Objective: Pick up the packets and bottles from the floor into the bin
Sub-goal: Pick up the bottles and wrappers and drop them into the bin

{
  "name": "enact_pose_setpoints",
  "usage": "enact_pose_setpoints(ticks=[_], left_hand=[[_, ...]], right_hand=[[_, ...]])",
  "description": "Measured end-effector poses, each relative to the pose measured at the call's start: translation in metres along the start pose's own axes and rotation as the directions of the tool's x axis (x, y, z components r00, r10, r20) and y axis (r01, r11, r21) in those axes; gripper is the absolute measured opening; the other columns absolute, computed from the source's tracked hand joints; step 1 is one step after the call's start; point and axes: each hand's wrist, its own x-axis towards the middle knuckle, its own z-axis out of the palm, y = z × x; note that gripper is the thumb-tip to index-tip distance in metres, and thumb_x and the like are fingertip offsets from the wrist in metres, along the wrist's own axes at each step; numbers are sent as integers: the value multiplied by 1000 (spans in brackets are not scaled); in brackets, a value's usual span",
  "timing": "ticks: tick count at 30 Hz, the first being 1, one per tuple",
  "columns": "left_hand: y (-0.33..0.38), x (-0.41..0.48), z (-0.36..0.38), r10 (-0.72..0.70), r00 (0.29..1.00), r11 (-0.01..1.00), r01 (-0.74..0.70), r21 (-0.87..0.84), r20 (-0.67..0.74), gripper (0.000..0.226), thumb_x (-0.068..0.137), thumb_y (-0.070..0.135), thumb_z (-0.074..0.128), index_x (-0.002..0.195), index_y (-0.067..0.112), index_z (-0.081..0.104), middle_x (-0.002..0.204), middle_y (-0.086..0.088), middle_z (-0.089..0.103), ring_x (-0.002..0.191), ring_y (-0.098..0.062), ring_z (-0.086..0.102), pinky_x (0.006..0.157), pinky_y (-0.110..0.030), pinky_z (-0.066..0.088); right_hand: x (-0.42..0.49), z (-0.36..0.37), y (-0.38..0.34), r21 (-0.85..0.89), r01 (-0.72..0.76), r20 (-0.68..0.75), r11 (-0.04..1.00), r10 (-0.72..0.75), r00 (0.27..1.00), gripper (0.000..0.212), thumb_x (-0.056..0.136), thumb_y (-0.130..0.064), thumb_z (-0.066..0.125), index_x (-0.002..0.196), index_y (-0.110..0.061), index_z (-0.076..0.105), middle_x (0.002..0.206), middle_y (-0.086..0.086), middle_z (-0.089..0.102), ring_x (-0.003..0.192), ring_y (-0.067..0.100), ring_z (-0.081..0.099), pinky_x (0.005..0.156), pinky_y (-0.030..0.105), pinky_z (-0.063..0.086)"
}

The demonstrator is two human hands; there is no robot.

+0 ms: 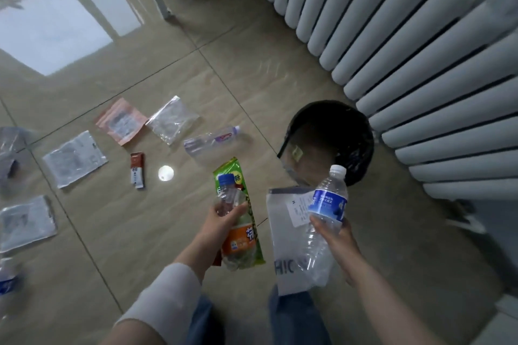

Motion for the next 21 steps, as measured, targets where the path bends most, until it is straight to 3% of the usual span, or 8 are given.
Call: enact_pose_setpoints(ticks=[4, 7, 9, 11, 16, 19, 21], left_hand=[[20, 21, 78, -24, 999, 995, 21, 93, 26, 54, 83, 31, 63, 126, 9, 39, 100, -11, 62, 76, -21, 64, 55, -27, 52], [37, 42, 121, -40, 999, 988, 38, 151, 13, 61, 80, 37, 66, 128, 13, 38, 105, -12, 62, 81, -23, 65, 62, -32, 54], [51, 59, 147, -26, 999, 973, 20, 229, 20, 60, 77, 38, 68, 124, 12, 41, 101, -11, 63, 82, -24, 66, 70, -36, 56], [67, 73, 165, -1, 1000, 957, -6, 289, 25, 56, 79, 36, 67, 123, 12, 43, 94, -7, 62, 78, -21, 65, 64, -31, 54], [98, 116, 200, 82, 995, 902, -97, 421, 53, 44, 82, 37, 64, 117, 17, 47, 83, 1, 59, 70, -12, 60, 54, -22, 45], [107, 152, 217, 79, 996, 869, -90, 486, 42, 48, 78, 46, 65, 111, 15, 51, 83, 0, 63, 69, -12, 62, 53, -21, 45], [109, 179, 227, 92, 995, 845, -101, 525, 43, 68, 73, 55, 65, 124, 12, 50, 102, -7, 68, 79, -16, 65, 64, -26, 49]], right_hand=[[30, -65, -14, 18, 3, -7, 1000, -2, 1000, 66, 66, -43, 75, 119, -14, 49, 109, 10, 66, 92, 22, 66, 67, 30, 50], [54, -97, -34, 28, -16, -26, 999, 17, 1000, 36, 74, -33, 72, 104, -17, 59, 98, 11, 69, 81, 22, 66, 64, 29, 50], [74, -115, -49, 33, -37, -15, 999, 38, 999, 28, 76, -31, 72, 97, -17, 60, 93, 9, 68, 75, 20, 64, 61, 27, 47], [96, -125, -61, 13, -71, 11, 997, 70, 997, 26, 75, -35, 72, 91, -20, 58, 94, 7, 66, 78, 19, 63, 62, 27, 47], [150, -132, -84, -36, -90, 35, 995, 92, 995, 72, 69, -46, 73, 125, -9, 48, 117, 11, 61, 98, 23, 59, 82, 32, 42], [184, -124, -96, -90, -84, 25, 992, 87, 996, 72, 75, -43, 70, 129, -6, 41, 117, 10, 57, 81, 15, 55, 73, 26, 41], [212, -115, -101, -176, -91, -21, 980, 89, 996, 86, 71, -51, 70, 134, -5, 34, 125, 13, 55, 89, 19, 58, 69, 28, 47]])
